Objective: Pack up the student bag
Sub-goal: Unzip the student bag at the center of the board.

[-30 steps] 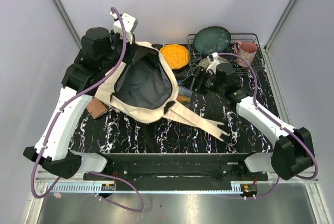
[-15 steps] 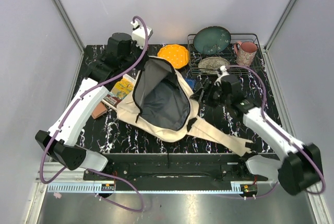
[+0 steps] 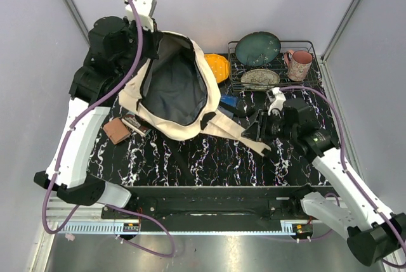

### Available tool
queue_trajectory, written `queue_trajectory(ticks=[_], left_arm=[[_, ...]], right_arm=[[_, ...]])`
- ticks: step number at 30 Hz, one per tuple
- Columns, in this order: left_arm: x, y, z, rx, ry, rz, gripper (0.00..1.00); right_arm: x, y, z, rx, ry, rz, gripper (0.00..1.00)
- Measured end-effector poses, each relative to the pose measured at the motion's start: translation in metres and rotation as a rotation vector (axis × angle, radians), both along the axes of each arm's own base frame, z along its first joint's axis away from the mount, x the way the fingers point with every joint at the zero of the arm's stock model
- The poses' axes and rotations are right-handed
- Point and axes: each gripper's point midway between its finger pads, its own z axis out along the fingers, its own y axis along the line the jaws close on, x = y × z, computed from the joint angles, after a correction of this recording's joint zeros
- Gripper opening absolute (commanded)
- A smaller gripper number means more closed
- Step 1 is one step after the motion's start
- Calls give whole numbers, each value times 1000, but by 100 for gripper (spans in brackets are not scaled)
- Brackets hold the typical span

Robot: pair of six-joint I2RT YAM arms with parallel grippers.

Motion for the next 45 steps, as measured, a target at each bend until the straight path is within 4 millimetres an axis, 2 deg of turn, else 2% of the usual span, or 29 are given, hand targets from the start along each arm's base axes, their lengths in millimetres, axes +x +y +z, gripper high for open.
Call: queue_trajectory(ticks=[2,4,9,12,16,18,20,23,28,31,37,41,45], left_arm=[[-6,1,12,-16,-29,-9,0],[-10,1,17,-23,-39,-22,0],[-16,-4,16,-34,-29,-59,0],[-18,-9,12,-45,-11,-82,0],[-21,-15,7,-49,8,-118,0],[-22,-17,8,-52,8,-132,0],[-22,-19,9,-56,5,-141,0],[-25,-22,6,-58,7,-165,0],[-29,-29,2,-78,29,-200,0],[-29,-30,4,-84,25,-206,0],[-34,-30,3,-89,15,-220,0],[-37,-30,3,-95,10,-226,0],[-42,-27,13,-110,-24,-228,0]], right_arm=[[-8,3,-12,-9,55,43,32],[-7,11,-17,3,82,85,32],[13,37,-40,53,155,162,29],[23,60,-63,72,213,215,32],[18,102,-95,64,288,288,36],[19,115,-105,75,310,293,38],[28,121,-109,79,317,263,39],[51,132,-101,126,293,222,42],[89,163,-82,229,263,206,43],[105,179,-77,286,267,206,45],[125,197,-63,362,259,208,46],[137,208,-36,404,218,231,49],[143,214,-12,431,174,250,51]])
